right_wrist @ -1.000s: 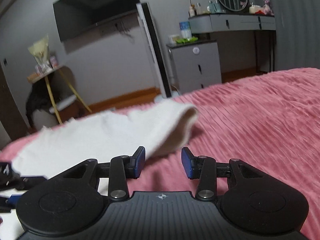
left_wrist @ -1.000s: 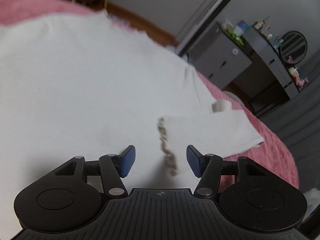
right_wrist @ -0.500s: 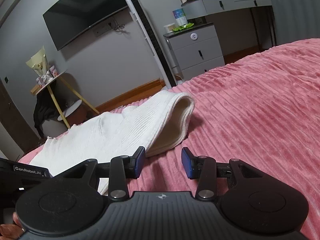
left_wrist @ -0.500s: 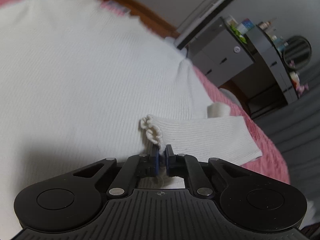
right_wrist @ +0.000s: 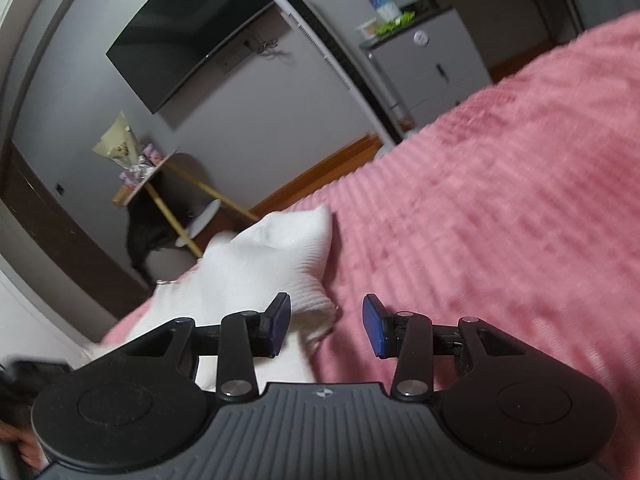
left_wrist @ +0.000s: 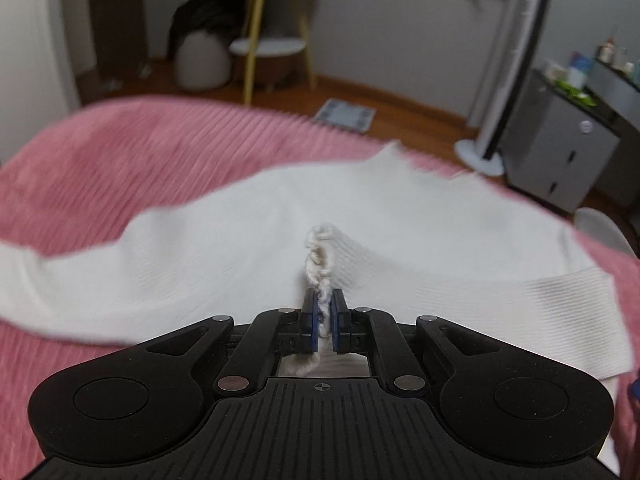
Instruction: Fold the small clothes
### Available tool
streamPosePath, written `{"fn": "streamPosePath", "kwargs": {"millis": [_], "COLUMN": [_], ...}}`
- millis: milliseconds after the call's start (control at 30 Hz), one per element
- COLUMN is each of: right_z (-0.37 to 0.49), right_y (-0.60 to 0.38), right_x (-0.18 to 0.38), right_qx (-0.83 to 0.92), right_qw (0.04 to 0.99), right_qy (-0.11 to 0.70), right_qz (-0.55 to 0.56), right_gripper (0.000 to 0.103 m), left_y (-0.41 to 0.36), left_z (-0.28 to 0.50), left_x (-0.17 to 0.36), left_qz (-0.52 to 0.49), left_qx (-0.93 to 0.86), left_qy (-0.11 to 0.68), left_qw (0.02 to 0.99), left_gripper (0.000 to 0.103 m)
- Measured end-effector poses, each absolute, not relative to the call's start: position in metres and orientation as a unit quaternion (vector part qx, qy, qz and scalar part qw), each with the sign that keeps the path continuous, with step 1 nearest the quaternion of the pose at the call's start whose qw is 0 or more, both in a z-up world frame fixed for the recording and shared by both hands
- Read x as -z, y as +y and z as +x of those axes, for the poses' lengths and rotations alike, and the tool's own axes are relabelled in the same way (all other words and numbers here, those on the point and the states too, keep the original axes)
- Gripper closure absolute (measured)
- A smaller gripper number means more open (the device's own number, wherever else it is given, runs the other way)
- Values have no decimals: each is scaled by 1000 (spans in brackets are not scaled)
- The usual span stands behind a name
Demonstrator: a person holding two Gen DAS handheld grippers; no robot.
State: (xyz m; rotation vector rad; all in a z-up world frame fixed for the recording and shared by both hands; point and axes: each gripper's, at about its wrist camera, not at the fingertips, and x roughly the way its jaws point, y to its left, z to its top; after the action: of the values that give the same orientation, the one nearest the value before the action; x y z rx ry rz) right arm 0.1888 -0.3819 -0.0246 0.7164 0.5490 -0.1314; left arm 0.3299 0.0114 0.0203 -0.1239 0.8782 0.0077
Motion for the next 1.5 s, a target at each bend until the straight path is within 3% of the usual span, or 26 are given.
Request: {"fn": "streamPosePath", "kwargs": {"millis": [400, 500, 567, 633, 900, 1300, 1400, 1500], "right_z": [211, 217, 222, 223, 225, 232, 230, 228], "right_y": [-387, -384, -380, -375, -346, -320, -327, -345], "right_x": [53, 59, 61, 61, 36, 30, 29, 30], "right_qx": [-7, -3, 7, 18, 49, 93, 81, 50], "right_qw": [829, 829, 835, 849, 916, 942, 938, 921], "right_qy": [256, 249, 254, 262, 264, 287, 288, 282], "right_qz": [497, 502, 488, 458, 299, 146, 175, 265], "right_gripper": [65, 76, 92, 96, 97, 99, 98, 88], "left_y": [46, 53, 56, 58, 51, 37, 33, 33], "left_z": [345, 346, 347, 347, 349, 345, 341, 343], "left_x": [-18, -12, -8, -9, -20, 3, -3, -1], "left_qz": [-84, -83, -86, -91, -90, -45, -35, -50], "left_qx": [-14, -23, -27, -27, -27, -24, -14, -11], "left_qy": [412, 420, 425, 421, 399, 418, 408, 416], "left_qw": [907, 903, 901, 902, 912, 907, 912, 908], "left_gripper": [95, 95, 95, 95, 95, 95, 95, 95]}}
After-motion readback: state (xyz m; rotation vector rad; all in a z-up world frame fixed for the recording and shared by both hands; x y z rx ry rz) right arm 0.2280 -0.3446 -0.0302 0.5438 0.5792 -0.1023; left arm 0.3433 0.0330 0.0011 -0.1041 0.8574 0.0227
